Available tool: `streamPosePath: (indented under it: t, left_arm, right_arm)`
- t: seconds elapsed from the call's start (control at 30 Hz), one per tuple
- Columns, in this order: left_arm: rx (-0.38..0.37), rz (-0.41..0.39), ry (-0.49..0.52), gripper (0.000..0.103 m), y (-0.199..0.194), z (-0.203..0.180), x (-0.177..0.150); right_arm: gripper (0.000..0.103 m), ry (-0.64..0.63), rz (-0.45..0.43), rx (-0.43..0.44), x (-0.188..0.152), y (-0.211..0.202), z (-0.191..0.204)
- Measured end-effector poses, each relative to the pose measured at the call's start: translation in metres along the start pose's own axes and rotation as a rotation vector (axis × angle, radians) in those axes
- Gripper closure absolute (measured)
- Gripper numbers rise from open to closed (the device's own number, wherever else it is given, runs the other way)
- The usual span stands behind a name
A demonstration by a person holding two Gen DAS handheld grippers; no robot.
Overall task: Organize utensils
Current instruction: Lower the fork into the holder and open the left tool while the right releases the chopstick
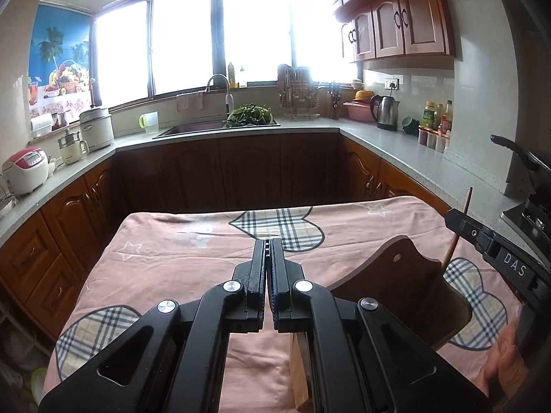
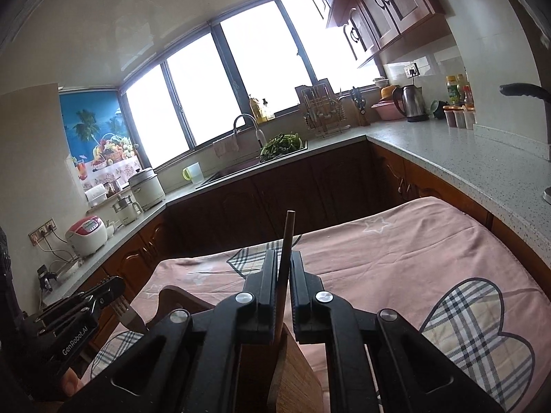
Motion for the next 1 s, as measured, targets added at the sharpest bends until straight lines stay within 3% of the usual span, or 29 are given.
streamPosePath:
  t: [0.27, 0.33, 0.43, 0.5, 0.6, 0.67, 0.73, 0.8, 0.93, 1.0]
  left_arm:
    - [-0.02, 0.02, -0.001, 0.1, 0.001, -0.004, -0.002]
    - [-0.029, 0.021, 0.0, 0.096, 0.001, -0.006, -0.001]
    - [-0.024, 0.016, 0.006, 0.08, -0.001, -0.009, 0.0]
    - [-0.019, 0.012, 0.006, 0.079, -0.001, -0.011, 0.001]
    - [-0.028, 0.013, 0.004, 0.076, -0.002, -0.012, 0.001]
    - [-0.033, 0.012, 0.002, 0.066, -0.003, -0.012, 0.001]
    - [-0.032, 0.006, -0.005, 0.046, -0.007, -0.01, 0.001]
    - [-0.035, 0.002, -0.013, 0.04, -0.013, -0.009, 0.001]
    - [-0.036, 0.012, -0.026, 0.015, -0.026, -0.006, -0.005]
    - [-0.029, 0.018, -0.037, 0.01, -0.034, -0.002, -0.011]
  right_arm:
    - [0.091, 0.014, 0.036, 0.003, -0.001, 0.0, -0.002]
    - [0.091, 0.018, 0.042, 0.003, -0.001, -0.001, -0.003]
    - [0.085, 0.025, 0.047, 0.004, -0.001, -0.002, -0.004]
    - [0.069, 0.023, 0.043, 0.001, 0.0, -0.004, -0.004]
    - [0.068, 0.028, 0.042, 0.0, 0.001, -0.006, -0.005]
    - [0.068, 0.04, 0.046, -0.001, 0.001, -0.007, -0.008]
    - [0.067, 0.058, 0.052, 0.004, 0.001, -0.009, -0.011]
    - [0.051, 0.079, 0.053, 0.012, 0.001, -0.014, -0.013]
    - [0.038, 0.105, 0.054, 0.031, 0.001, -0.027, -0.017]
    - [0.026, 0.116, 0.053, 0.04, 0.0, -0.037, -0.019]
Point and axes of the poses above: each gripper's, at about its wrist camera, not at the fingertips, and y roughly the way its jaws point, z to its left, x to its top, the point moved 4 cm from there along y, roughly the way its jaws point, and after that the axes turned 12 degrees about y, right-handed, at the moved point
